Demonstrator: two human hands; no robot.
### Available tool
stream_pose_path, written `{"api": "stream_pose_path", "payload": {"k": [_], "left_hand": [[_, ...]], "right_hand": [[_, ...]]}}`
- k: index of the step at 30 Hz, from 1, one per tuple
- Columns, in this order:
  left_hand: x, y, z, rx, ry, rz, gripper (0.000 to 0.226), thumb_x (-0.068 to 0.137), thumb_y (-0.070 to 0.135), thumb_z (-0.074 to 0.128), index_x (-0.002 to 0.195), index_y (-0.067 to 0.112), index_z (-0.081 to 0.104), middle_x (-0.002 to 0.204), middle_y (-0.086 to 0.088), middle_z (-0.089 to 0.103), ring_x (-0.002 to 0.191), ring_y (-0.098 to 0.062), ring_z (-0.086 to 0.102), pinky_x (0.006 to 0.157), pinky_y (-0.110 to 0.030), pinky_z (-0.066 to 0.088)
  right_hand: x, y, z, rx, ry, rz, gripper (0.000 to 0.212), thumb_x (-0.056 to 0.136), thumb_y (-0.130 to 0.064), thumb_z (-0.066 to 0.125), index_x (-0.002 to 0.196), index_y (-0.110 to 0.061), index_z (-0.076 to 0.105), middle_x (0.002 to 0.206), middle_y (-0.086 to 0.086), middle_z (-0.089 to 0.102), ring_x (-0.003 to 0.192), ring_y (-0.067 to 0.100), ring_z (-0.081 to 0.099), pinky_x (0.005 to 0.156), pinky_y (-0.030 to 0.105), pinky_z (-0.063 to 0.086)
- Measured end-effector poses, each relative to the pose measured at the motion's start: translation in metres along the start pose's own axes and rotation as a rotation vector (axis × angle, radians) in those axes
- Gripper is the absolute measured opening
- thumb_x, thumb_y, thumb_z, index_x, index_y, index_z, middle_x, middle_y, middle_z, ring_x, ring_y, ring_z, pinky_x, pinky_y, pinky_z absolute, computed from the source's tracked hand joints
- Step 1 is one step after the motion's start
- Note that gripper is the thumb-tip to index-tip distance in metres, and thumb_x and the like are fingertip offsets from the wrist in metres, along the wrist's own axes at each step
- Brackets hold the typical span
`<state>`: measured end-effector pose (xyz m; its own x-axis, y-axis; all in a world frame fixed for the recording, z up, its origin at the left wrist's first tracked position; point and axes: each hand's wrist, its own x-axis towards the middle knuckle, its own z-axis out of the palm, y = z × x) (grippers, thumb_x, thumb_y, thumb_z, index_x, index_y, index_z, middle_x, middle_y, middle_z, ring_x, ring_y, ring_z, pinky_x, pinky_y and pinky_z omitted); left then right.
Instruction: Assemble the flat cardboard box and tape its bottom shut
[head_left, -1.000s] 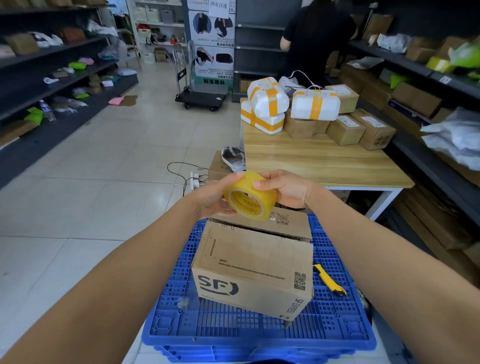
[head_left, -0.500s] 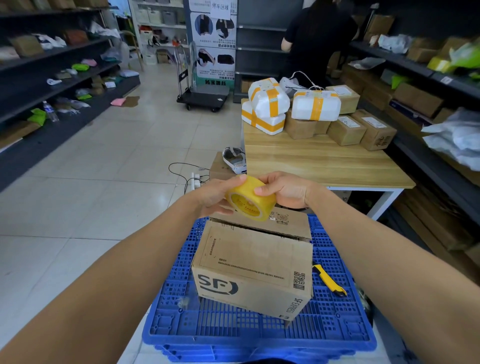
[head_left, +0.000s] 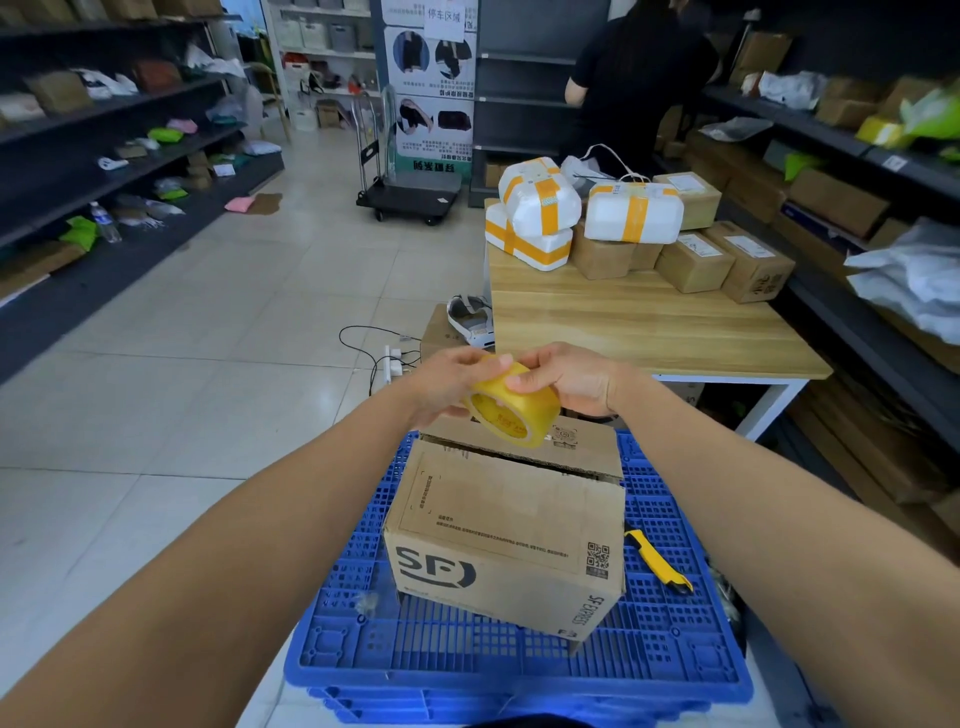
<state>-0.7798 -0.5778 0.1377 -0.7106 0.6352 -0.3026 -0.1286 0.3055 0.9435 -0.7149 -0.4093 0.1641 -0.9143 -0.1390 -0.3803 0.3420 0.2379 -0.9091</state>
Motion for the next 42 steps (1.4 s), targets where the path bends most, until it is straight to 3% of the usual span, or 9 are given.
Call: {"api": "stream_pose_path", "payload": {"k": [4, 7, 11, 13, 16, 21, 25, 35, 42], "left_hand": [[0.002, -0.004, -0.008, -0.201, 0.032, 0.0, 0.034, 0.084, 0.051, 0.061, 0.107, 0.026, 0.063, 0.108, -0.006, 0.067, 0.098, -0.028, 0.067, 0.092, -0.048, 0.051], [0.004, -0.007, -0.012, -0.349, 0.034, -0.051, 0.042, 0.086, 0.051, 0.057, 0.115, 0.021, 0.058, 0.11, -0.009, 0.066, 0.098, -0.031, 0.067, 0.089, -0.05, 0.052], [0.002, -0.004, -0.007, -0.132, 0.017, -0.08, 0.056, 0.083, 0.059, 0.055, 0.125, 0.023, 0.053, 0.12, -0.004, 0.061, 0.11, -0.024, 0.058, 0.097, -0.05, 0.044], [-0.001, -0.001, -0.003, -0.016, -0.04, -0.043, 0.058, 0.079, 0.059, 0.061, 0.125, 0.025, 0.055, 0.118, 0.001, 0.064, 0.111, -0.02, 0.058, 0.098, -0.046, 0.043], [-0.001, -0.001, -0.003, -0.069, -0.021, -0.023, 0.052, 0.077, 0.052, 0.067, 0.118, 0.022, 0.061, 0.113, -0.003, 0.067, 0.107, -0.024, 0.062, 0.095, -0.046, 0.048], [0.001, -0.008, -0.01, -0.317, 0.018, -0.061, 0.04, 0.082, 0.054, 0.061, 0.109, 0.025, 0.06, 0.11, -0.008, 0.064, 0.1, -0.03, 0.066, 0.087, -0.047, 0.054], [0.001, -0.006, -0.006, -0.25, 0.051, -0.075, 0.033, 0.089, 0.051, 0.053, 0.108, 0.025, 0.059, 0.114, -0.007, 0.062, 0.103, -0.027, 0.063, 0.087, -0.046, 0.053], [-0.001, 0.0, -0.002, 0.066, 0.004, -0.102, 0.047, 0.083, 0.041, 0.064, 0.123, 0.02, 0.052, 0.12, -0.007, 0.057, 0.111, -0.027, 0.054, 0.098, -0.055, 0.042], [-0.003, -0.007, -0.008, -0.114, -0.007, -0.058, 0.032, 0.08, 0.038, 0.066, 0.107, 0.021, 0.062, 0.108, -0.007, 0.065, 0.098, -0.025, 0.065, 0.083, -0.041, 0.054]], "right_hand": [[-0.005, -0.001, -0.007, 0.081, -0.019, -0.051, 0.047, 0.083, -0.011, 0.059, 0.129, 0.0, 0.053, 0.108, 0.014, 0.065, 0.102, 0.029, 0.06, 0.099, 0.041, 0.044], [-0.006, -0.001, -0.011, 0.112, -0.018, -0.071, 0.054, 0.077, -0.01, 0.061, 0.128, 0.001, 0.053, 0.098, 0.007, 0.069, 0.096, 0.024, 0.062, 0.091, 0.034, 0.048], [0.0, 0.003, -0.007, 0.08, 0.03, -0.066, 0.036, 0.088, -0.007, 0.058, 0.123, 0.002, 0.057, 0.099, 0.009, 0.068, 0.096, 0.027, 0.062, 0.093, 0.04, 0.048], [0.001, 0.003, -0.005, 0.053, 0.035, -0.056, 0.048, 0.08, -0.017, 0.067, 0.123, 0.002, 0.058, 0.109, 0.015, 0.066, 0.105, 0.031, 0.06, 0.101, 0.045, 0.044], [-0.001, 0.001, -0.004, 0.019, -0.004, -0.047, 0.078, 0.059, -0.033, 0.075, 0.126, 0.001, 0.057, 0.113, 0.017, 0.065, 0.104, 0.029, 0.061, 0.098, 0.042, 0.046], [-0.003, 0.002, -0.015, 0.128, -0.056, -0.103, 0.038, 0.075, -0.017, 0.062, 0.113, -0.012, 0.063, 0.097, 0.002, 0.073, 0.096, 0.021, 0.064, 0.089, 0.032, 0.049], [0.0, 0.005, -0.012, 0.077, 0.017, -0.089, 0.02, 0.084, -0.004, 0.06, 0.102, -0.012, 0.066, 0.092, 0.003, 0.071, 0.09, 0.022, 0.064, 0.083, 0.032, 0.05], [0.003, 0.002, -0.001, -0.175, 0.097, 0.011, 0.019, 0.085, -0.005, 0.066, 0.096, -0.019, 0.069, 0.102, 0.007, 0.068, 0.104, 0.028, 0.059, 0.097, 0.04, 0.045], [-0.001, -0.003, 0.0, -0.106, 0.078, -0.032, 0.017, 0.086, -0.009, 0.065, 0.102, -0.013, 0.068, 0.101, 0.008, 0.067, 0.101, 0.027, 0.06, 0.097, 0.041, 0.045]]}}
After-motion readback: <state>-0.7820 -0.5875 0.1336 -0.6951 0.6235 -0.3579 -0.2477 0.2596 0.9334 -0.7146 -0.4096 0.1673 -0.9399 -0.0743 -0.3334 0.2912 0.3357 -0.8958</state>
